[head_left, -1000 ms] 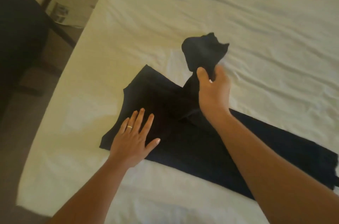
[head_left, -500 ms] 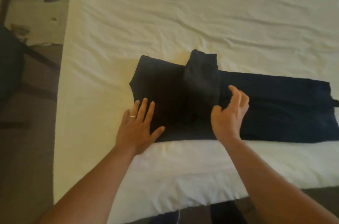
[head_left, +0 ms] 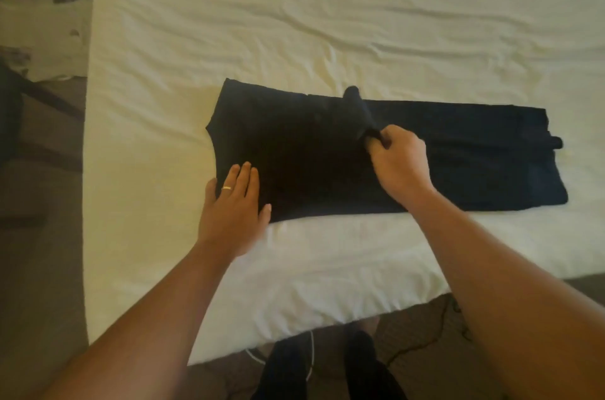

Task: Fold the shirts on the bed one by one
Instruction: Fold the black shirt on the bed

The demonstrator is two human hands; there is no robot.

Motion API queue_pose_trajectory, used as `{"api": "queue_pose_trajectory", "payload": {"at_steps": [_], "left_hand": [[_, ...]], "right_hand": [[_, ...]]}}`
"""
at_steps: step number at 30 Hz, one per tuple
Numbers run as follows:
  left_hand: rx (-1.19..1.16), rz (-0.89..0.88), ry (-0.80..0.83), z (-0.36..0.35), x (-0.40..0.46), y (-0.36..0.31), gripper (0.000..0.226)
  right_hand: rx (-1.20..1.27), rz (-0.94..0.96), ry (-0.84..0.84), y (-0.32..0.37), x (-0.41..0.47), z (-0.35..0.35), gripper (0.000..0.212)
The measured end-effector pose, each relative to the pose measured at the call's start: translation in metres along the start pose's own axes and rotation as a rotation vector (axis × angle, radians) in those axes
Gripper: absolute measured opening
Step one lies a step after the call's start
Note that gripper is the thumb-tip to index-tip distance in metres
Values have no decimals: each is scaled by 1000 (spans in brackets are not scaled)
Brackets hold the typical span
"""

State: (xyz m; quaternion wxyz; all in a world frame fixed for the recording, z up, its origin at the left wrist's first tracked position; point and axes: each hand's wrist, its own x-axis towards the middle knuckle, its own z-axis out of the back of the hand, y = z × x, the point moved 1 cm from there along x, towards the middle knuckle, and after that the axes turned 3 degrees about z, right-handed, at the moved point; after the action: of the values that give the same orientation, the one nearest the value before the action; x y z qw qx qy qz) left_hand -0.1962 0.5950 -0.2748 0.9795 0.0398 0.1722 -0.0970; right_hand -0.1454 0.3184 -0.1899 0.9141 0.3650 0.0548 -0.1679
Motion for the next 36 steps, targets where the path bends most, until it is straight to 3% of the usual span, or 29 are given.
{"api": "queue_pose_trajectory", "payload": {"at_steps": [2, 3, 6, 7, 8, 11, 13, 15, 18, 20, 23, 24, 28, 29, 33, 36], "left_hand": [[-15, 31, 5, 7, -3, -6, 70], [-24, 46, 10, 10, -6, -10, 70], [-27, 68, 3, 20, -16, -17, 70], [-27, 64, 26, 21, -19, -18, 70], [-34, 56, 49, 20, -21, -19, 70], [-63, 58, 74, 19, -21, -19, 69], [-78, 62, 72, 18, -22, -20, 69], [-91, 78, 42, 19, -25, -22, 67], [-268, 167, -79, 18, -35, -35, 51], [-465, 269, -73, 15, -45, -51, 37], [-628, 312, -44, 9, -56, -60, 31], [-612, 293, -50, 8, -57, -56, 32], [-284, 142, -52, 14, -48, -35, 34], [-247, 123, -65, 15, -44, -30, 34], [-203, 130, -87, 12, -28, -12, 35], [-191, 112, -65, 11, -22, -2, 38]], "right_hand": [[44, -173, -73, -5, -49, 4, 31], [-5, -237, 26, -12, -72, 1, 30], [-182, -430, 723, -32, -128, -14, 26], [-143, -490, 834, -38, -136, -14, 27], [-60, -516, 813, -40, -140, -12, 30], [32, -373, 262, -51, -125, -7, 32], [3, -303, 109, -53, -108, -8, 35], [44, -359, 287, -53, -95, -20, 50], [190, -472, 517, -48, -93, -32, 39], [471, -530, 597, -36, -103, -30, 31], [915, -614, 633, -25, -116, -25, 35], [882, -625, 669, -26, -120, -25, 38], [343, -516, 896, -31, -137, -23, 37], [331, -500, 905, -31, -136, -23, 36], [773, -611, 828, -24, -137, -16, 14], [687, -570, 877, -30, -145, -28, 15]]}}
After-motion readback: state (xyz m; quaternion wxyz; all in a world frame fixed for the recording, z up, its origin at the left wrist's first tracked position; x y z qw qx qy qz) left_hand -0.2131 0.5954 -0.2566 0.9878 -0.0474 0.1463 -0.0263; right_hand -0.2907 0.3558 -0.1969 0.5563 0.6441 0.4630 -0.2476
